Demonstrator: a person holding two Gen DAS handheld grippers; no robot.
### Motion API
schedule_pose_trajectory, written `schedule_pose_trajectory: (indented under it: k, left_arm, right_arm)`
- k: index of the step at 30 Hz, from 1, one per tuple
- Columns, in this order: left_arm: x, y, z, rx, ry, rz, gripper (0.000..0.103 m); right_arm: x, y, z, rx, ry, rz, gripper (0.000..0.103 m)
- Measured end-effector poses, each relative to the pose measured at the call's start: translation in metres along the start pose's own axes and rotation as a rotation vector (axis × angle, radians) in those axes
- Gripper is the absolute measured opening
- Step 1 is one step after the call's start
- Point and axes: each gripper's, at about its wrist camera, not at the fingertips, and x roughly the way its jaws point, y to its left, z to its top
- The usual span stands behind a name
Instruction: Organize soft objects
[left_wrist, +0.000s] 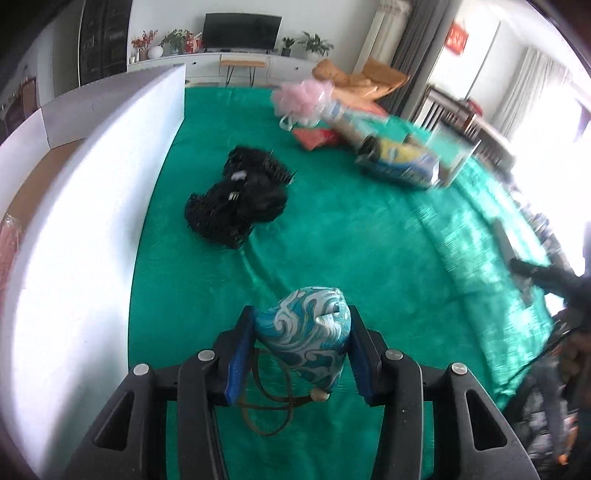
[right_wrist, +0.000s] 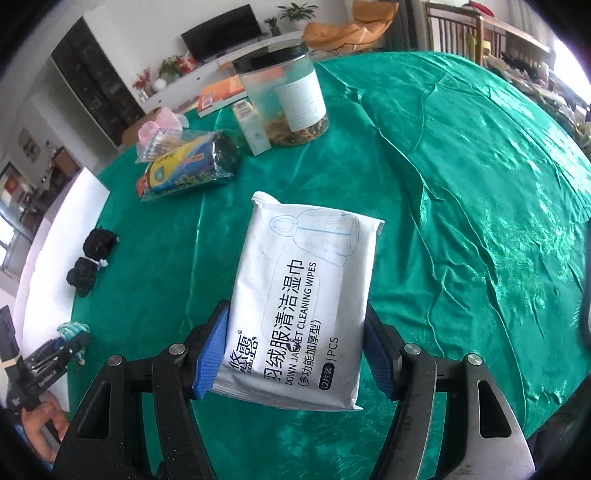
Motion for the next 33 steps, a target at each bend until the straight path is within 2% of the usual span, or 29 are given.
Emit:
schedule_pose_trajectory:
  k: [2,4,7,10,12,13,15,16,17,18,20,21,23,25,30,33]
  left_arm:
    - [-0.025,0.000,0.006,-0.024,-0.043,-0.045,0.046]
    - [-0.057,0.007,0.018,-0.045,-0.104,-0.066,0.046]
    - [-0.104,0.033,0.031,-0.073,-0.185,-0.028,0.047]
    - [-0.141,0.074,0.032,-0.113,-0.244,0.111,0.047]
    - [-0.161,0.109,0.023,-0.171,-0.262,0.255,0.047]
    - [-0.164,0.121,0.018,-0.202,-0.260,0.317,0.052]
    - [-0.169,0.153,0.008,-0.286,-0.228,0.441,0.073]
    - [-0.169,0.165,0.003,-0.325,-0.220,0.483,0.092]
    - [-0.172,0.176,-0.002,-0.358,-0.220,0.511,0.097]
    - [-0.172,0.183,-0.006,-0.390,-0.222,0.532,0.097]
    - [-0.172,0.188,-0.011,-0.426,-0.226,0.524,0.097]
    - [-0.170,0.185,-0.010,-0.432,-0.243,0.508,0.097]
    - [-0.162,0.165,-0.003,-0.419,-0.269,0.463,0.097]
    - [-0.155,0.139,0.005,-0.374,-0.294,0.386,0.097]
    - [-0.119,0.035,0.035,-0.179,-0.299,0.162,0.097]
    - [-0.080,-0.029,0.038,-0.057,-0.214,0.045,0.099]
  right_arm:
    - [-0.010,0.029,-0.008,-0.028,-0.008,0.035,0.069]
    - [-0.020,0.067,-0.004,-0.071,-0.010,0.109,0.069]
    - [-0.034,0.135,0.005,-0.150,-0.010,0.247,0.069]
    - [-0.048,0.222,0.011,-0.255,-0.001,0.411,0.069]
    - [-0.054,0.282,0.009,-0.321,0.019,0.520,0.069]
    - [-0.054,0.308,0.007,-0.344,0.034,0.563,0.069]
    - [-0.044,0.357,0.000,-0.396,0.078,0.644,0.072]
    - [-0.037,0.376,-0.004,-0.428,0.113,0.673,0.075]
    - [-0.029,0.388,-0.009,-0.452,0.149,0.679,0.084]
    - [-0.023,0.393,-0.013,-0.464,0.170,0.667,0.084]
    - [-0.017,0.380,-0.020,-0.473,0.137,0.623,0.084]
    - [-0.013,0.366,-0.022,-0.483,0.106,0.569,0.084]
    - [-0.001,0.327,-0.024,-0.501,0.062,0.427,0.084]
    - [0.019,0.268,-0.022,-0.477,0.018,0.263,0.084]
    - [0.050,0.139,-0.019,-0.333,-0.018,-0.036,0.084]
    - [0.051,0.081,-0.012,-0.248,-0.063,-0.157,0.084]
